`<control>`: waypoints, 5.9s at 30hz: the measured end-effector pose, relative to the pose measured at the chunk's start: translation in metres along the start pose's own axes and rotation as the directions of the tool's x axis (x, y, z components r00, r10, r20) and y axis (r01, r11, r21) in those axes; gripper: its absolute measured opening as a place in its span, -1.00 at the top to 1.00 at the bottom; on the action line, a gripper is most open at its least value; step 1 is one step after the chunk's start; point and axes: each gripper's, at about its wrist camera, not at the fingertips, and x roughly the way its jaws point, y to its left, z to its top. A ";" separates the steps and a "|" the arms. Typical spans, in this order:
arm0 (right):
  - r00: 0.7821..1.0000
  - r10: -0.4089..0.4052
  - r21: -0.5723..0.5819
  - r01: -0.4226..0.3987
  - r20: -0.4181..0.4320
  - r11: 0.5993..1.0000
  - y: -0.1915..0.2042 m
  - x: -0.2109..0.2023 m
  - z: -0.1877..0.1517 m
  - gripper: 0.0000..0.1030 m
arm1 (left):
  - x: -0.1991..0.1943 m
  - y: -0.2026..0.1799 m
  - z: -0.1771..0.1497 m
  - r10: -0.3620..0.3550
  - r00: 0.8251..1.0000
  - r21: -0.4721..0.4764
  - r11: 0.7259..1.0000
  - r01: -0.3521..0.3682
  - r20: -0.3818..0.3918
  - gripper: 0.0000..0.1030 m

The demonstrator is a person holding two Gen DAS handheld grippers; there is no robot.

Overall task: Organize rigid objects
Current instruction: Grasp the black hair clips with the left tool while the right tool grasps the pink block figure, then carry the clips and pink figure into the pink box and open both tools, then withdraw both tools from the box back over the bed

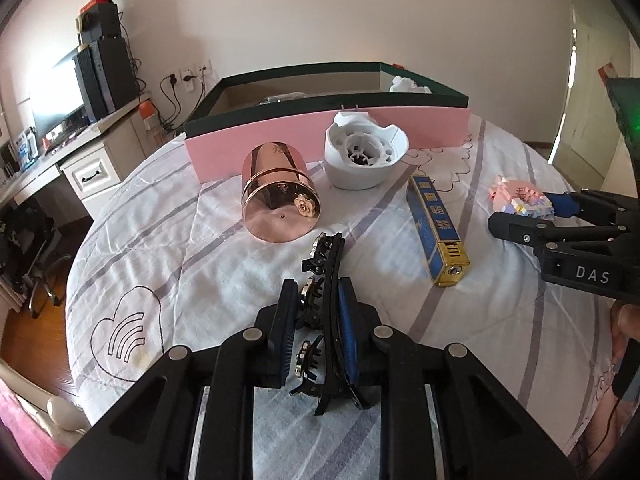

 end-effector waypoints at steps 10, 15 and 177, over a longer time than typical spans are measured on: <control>0.995 0.055 0.035 -0.058 0.081 0.998 -0.002 -0.026 0.000 -0.17 | -0.027 0.009 0.007 -0.032 0.997 -0.028 0.999 0.034 0.065 0.62; 0.986 0.076 0.029 -0.081 0.149 0.996 0.005 -0.054 0.004 -0.17 | -0.061 0.017 0.015 -0.003 0.990 -0.038 0.999 0.008 0.140 0.62; 0.790 -0.064 -0.028 0.102 0.610 0.994 0.088 -0.288 0.011 -1.00 | -0.288 0.030 0.030 0.217 0.806 -0.103 0.976 -0.192 0.550 -1.00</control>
